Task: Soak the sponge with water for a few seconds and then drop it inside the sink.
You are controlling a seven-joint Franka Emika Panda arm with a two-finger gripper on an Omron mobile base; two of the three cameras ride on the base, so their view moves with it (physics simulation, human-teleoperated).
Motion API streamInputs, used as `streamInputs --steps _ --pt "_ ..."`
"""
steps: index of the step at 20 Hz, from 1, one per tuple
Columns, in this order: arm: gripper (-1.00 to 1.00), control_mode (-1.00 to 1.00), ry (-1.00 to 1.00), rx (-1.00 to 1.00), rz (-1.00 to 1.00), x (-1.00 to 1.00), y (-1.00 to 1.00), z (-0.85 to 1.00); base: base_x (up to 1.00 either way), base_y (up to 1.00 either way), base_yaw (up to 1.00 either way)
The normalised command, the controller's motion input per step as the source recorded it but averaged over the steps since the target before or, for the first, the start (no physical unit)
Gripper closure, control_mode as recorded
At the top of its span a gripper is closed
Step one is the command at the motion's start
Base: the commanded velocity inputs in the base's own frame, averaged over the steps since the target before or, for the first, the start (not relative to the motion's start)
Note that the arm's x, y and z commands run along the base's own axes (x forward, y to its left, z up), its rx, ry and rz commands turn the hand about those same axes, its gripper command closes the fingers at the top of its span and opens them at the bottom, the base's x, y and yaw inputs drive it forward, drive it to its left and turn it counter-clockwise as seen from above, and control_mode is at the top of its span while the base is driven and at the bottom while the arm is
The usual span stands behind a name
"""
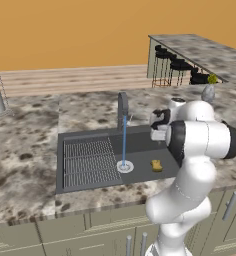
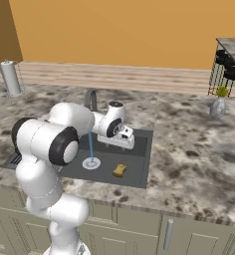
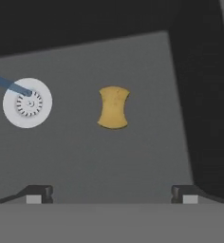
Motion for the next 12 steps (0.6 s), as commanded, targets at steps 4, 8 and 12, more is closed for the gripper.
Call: streamInputs --steps 4,8,12 --pt "-1.0 -1.0 0.0 0.0 0.0 -0.17 0.0 0.39 0.0 0.0 0.0" --pt "-1.0 -1.0 0.0 0.0 0.01 -0.27 -0.01 0.21 0.0 0.0 0.0" --pt "-1.0 -1.0 0.0 0.0 0.02 -0.36 -0.04 0.12 0.0 0.0 0.0"
